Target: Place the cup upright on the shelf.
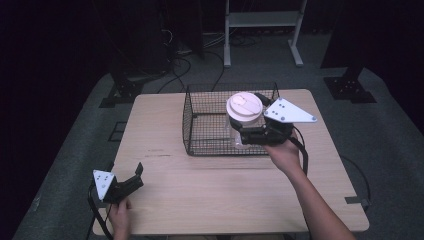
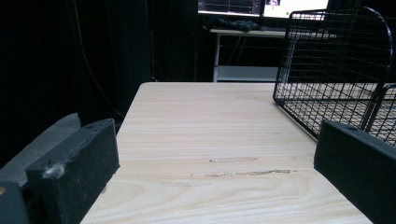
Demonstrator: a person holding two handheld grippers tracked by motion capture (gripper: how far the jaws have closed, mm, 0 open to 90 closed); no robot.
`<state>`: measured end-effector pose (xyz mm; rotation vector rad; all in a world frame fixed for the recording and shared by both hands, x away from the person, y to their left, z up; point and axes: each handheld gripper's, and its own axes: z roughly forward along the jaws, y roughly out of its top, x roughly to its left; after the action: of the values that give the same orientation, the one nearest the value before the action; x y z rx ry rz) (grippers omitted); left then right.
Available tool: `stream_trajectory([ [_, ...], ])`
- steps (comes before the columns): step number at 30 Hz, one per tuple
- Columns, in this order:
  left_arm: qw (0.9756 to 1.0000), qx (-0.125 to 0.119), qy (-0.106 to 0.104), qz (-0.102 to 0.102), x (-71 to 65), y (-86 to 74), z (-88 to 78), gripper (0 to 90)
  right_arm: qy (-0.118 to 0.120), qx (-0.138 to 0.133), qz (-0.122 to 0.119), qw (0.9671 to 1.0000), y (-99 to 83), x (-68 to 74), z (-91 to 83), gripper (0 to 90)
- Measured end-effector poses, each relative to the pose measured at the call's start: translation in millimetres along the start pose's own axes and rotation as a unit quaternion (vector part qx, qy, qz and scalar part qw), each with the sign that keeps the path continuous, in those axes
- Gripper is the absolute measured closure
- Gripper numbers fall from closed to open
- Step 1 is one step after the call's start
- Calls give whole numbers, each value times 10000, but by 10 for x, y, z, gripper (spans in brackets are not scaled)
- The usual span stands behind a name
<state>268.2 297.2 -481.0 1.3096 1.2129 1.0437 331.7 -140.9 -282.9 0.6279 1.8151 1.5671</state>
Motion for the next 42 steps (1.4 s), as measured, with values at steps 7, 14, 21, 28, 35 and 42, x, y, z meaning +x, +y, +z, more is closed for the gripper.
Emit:
stream_trajectory([
  [7, 10000, -8, -4, -15, 5, 0, 0, 0, -36, 58, 85, 9999, 55, -105, 242, 49],
  [14, 10000, -6, -10, -8, 6, -1, -1, 0, -72, 143, 154, 9998, 30, -188, 468, 49],
  [21, 10000, -10, -12, -17, 11, -1, -3, 0, -73, 240, 201, 9995, -33, -265, 691, 49],
  [28, 10000, -16, -26, -19, 13, -1, -4, 0, -74, 334, 268, 9991, -109, -324, 888, 49],
  [35, 10000, -23, -30, -27, 15, -1, -5, 0, -73, 441, 266, 9986, -204, -380, 1042, 49],
  [42, 10000, -21, -28, -29, 13, -1, -5, 0, -118, 573, 374, 9976, -344, -459, 1172, 49],
])
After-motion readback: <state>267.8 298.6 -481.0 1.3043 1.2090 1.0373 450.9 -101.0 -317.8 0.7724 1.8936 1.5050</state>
